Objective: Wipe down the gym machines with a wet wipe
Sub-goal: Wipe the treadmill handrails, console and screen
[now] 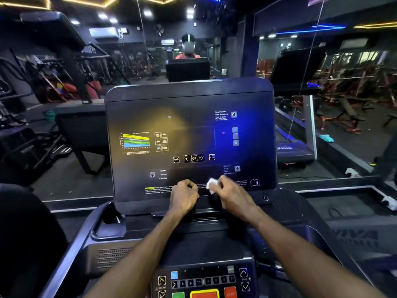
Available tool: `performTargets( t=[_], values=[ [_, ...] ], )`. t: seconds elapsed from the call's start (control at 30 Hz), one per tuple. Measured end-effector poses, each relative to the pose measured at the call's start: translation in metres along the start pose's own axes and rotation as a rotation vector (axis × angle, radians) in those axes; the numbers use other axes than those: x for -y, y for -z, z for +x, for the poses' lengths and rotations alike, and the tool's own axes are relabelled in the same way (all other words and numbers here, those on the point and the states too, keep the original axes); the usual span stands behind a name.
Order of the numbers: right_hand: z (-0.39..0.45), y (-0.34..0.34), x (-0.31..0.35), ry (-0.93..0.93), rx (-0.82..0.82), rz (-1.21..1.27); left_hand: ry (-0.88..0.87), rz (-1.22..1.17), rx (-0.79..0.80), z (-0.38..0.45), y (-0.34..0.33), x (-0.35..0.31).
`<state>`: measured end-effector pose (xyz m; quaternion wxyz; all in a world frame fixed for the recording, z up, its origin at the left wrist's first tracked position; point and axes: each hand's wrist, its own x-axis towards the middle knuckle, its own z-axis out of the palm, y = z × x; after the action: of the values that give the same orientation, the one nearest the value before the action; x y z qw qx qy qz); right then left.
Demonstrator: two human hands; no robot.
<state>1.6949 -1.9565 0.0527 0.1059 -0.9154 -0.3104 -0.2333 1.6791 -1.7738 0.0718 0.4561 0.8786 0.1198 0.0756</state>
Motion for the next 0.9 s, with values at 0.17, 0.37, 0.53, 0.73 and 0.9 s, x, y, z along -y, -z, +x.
performTargets(
  t=[0.17, 0.37, 0.53, 0.73, 0.9],
  values=[
    [0.024, 0.017, -0.032, -0.293, -0.249, 0.036, -0.055, 0.072, -0.007, 0.0, 0.01, 0.002],
    [0.012, -0.007, 0.013, -0.009, -0.059, 0.039, -0.11, 0.097, -0.061, 0.004, 0.023, 0.015],
    [0.039, 0.014, -0.009, -0.165, -0.218, 0.034, -0.172, 0.127, -0.045, 0.005, 0.037, 0.023],
    [0.034, -0.004, 0.033, -0.079, -0.096, 0.06, -0.257, 0.212, -0.088, 0.008, 0.045, 0.039],
    [0.05, 0.002, 0.029, -0.054, -0.096, 0.009, -0.304, 0.241, -0.111, 0.009, 0.053, 0.046]
  ],
)
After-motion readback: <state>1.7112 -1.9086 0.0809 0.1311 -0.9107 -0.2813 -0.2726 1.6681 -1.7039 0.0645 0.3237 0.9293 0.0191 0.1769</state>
